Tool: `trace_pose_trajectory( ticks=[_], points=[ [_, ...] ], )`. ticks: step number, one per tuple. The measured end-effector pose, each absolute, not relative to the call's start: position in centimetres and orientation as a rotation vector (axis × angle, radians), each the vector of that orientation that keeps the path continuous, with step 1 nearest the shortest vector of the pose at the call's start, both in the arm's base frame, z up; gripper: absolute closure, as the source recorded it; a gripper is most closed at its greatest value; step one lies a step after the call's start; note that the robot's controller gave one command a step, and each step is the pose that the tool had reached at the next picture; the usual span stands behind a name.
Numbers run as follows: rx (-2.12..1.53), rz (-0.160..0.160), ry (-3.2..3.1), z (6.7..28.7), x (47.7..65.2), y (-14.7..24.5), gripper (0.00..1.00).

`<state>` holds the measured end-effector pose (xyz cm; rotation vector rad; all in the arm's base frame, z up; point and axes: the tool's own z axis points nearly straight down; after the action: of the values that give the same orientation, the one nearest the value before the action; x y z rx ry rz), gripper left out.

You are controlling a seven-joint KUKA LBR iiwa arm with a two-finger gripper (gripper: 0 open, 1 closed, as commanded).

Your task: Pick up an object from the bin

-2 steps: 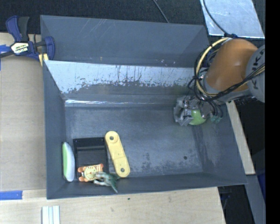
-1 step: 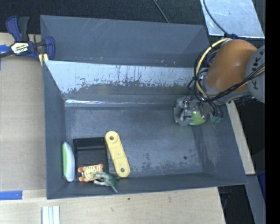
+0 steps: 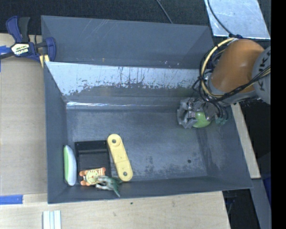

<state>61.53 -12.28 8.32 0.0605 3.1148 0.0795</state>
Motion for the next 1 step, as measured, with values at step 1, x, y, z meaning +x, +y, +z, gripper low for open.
trace_pose_trajectory(
  ticks=[1],
  points=[
    [0.061,0.08,3.115,8.31,61.5,-12.27,1.0]
  ],
)
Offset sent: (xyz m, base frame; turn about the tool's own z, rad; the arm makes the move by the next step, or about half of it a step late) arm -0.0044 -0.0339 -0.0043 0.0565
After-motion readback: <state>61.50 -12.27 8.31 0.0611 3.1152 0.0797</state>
